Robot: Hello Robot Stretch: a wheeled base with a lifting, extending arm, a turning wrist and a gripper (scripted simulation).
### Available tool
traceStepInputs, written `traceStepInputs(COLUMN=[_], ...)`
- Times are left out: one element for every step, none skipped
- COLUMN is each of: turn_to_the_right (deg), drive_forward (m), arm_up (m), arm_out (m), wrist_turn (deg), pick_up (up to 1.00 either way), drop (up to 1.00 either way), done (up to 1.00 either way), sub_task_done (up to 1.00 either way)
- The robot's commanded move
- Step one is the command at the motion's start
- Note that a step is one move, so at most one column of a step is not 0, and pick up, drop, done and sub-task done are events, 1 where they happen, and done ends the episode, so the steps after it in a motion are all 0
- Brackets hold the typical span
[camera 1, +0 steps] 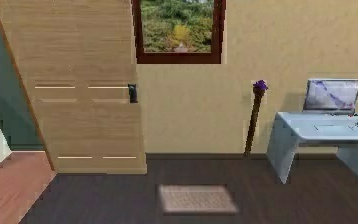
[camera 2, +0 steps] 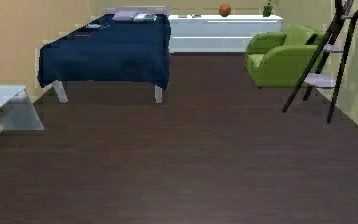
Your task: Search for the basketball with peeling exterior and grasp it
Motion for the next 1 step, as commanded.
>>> traceStepInputs(turn_to_the_right=[-45.0], drive_forward=[0.0], arm_up=[0.0], arm_out=[0.0], wrist_turn=[0.0], pick_up=[0.0], drop=[0.0], done=[0.0], sub_task_done=[0.0])
